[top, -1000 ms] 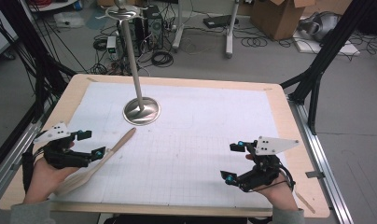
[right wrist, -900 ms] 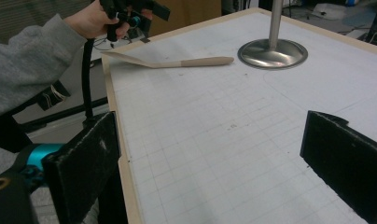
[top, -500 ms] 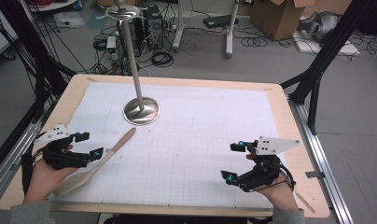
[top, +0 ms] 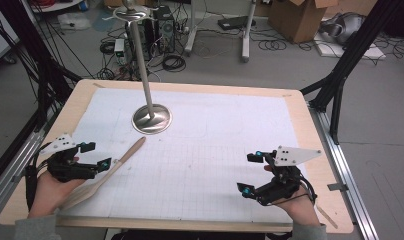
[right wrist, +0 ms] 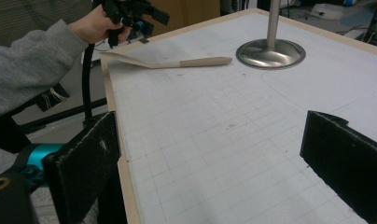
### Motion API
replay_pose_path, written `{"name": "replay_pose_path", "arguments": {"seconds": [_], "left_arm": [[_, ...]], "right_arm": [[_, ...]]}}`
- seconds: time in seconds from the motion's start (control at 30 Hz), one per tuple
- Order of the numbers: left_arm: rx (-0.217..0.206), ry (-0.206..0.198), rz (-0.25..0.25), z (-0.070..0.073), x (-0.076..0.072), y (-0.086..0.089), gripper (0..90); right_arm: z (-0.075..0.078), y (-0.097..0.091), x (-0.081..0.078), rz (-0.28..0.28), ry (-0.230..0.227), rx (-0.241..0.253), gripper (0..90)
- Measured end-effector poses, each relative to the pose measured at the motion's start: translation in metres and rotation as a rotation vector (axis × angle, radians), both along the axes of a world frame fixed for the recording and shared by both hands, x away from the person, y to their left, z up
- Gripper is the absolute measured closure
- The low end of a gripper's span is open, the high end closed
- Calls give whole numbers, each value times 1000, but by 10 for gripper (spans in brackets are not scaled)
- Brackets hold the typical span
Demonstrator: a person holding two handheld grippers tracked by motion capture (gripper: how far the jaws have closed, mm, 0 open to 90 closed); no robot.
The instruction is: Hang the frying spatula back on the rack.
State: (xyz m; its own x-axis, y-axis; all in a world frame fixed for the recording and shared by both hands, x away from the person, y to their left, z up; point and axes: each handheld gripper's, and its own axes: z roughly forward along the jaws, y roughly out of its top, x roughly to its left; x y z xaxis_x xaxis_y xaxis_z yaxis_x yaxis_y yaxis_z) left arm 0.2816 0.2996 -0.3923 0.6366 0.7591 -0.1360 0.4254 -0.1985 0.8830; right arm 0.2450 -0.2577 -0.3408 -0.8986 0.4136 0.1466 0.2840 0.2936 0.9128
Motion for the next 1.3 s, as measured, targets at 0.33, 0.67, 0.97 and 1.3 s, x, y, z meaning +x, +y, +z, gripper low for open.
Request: {"name": "replay_pose_path", "arguments": {"seconds": [0.33, 0.67, 0.97, 1.3], "left_arm": [[-14, 56, 4, -8, 2, 0, 74], [10, 58, -46, -15, 4, -8, 81], [1, 78, -43, -23, 5, -8, 99], [10, 82, -35, -29, 4, -9, 120]], "right_arm": [[-1, 1, 1, 1, 6, -5, 40], [-2, 1, 1, 0, 12, -7, 40], [-3, 1, 2, -1, 10, -5, 40], [-3, 1, 1, -2, 14, -7, 40]]}}
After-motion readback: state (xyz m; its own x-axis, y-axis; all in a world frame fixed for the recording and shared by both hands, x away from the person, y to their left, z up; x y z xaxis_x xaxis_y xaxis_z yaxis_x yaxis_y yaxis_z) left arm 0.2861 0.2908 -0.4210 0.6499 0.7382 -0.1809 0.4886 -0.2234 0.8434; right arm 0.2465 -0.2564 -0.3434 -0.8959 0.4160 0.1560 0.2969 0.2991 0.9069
